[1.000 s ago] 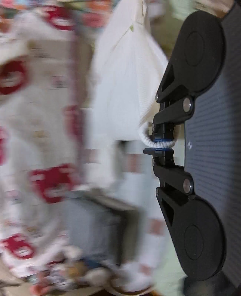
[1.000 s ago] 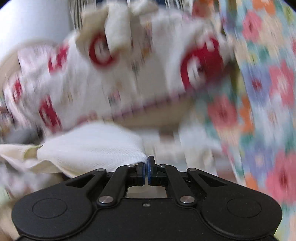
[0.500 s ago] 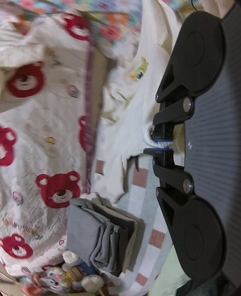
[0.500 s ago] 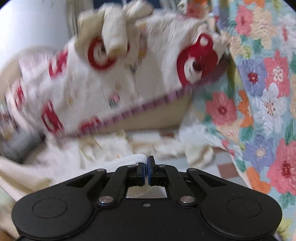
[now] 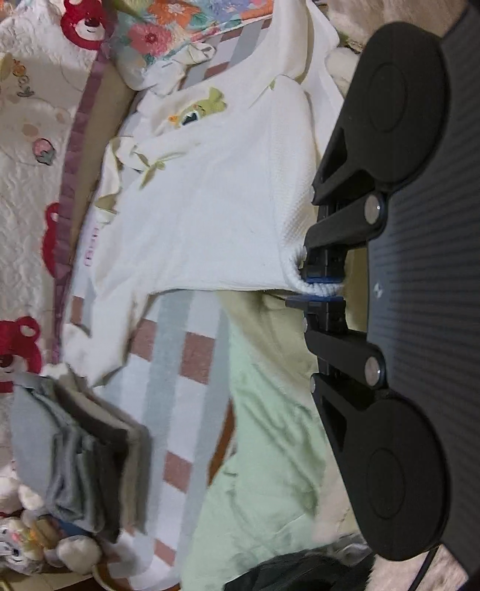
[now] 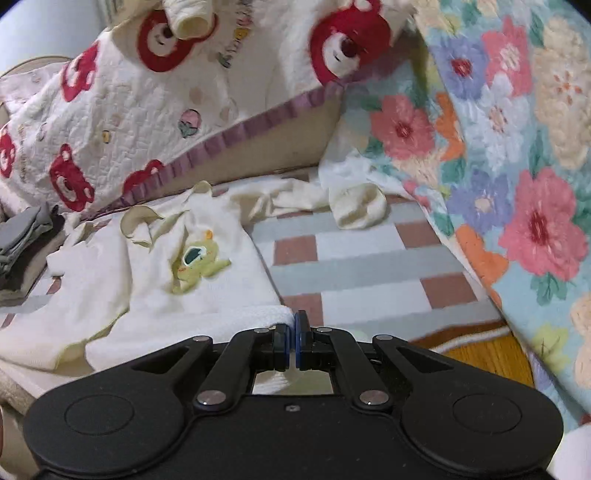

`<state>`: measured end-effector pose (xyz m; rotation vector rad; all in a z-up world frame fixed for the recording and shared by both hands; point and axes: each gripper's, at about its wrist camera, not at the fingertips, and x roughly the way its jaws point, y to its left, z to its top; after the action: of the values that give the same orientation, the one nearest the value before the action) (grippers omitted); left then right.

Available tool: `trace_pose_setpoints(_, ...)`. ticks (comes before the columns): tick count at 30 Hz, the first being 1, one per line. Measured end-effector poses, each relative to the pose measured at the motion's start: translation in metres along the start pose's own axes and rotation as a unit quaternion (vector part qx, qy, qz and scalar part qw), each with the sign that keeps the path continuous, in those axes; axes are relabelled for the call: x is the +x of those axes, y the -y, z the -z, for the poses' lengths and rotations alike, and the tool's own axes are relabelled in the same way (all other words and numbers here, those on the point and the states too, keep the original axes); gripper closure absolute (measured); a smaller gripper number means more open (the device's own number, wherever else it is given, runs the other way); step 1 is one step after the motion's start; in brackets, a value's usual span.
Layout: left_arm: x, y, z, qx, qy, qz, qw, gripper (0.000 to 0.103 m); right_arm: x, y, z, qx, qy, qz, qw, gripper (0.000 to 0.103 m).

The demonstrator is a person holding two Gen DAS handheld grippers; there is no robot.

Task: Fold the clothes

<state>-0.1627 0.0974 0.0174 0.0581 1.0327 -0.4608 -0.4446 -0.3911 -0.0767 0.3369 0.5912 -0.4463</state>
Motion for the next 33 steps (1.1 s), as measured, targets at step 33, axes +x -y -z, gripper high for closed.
trace_pose_setpoints(33, -0.001, 0.004, -0.017, 0.001, 0.032, 0.035, 0.9989, 0.095, 0.13, -0.127, 0.018, 0.032, -0.259, -0.374, 0.89, 0.067)
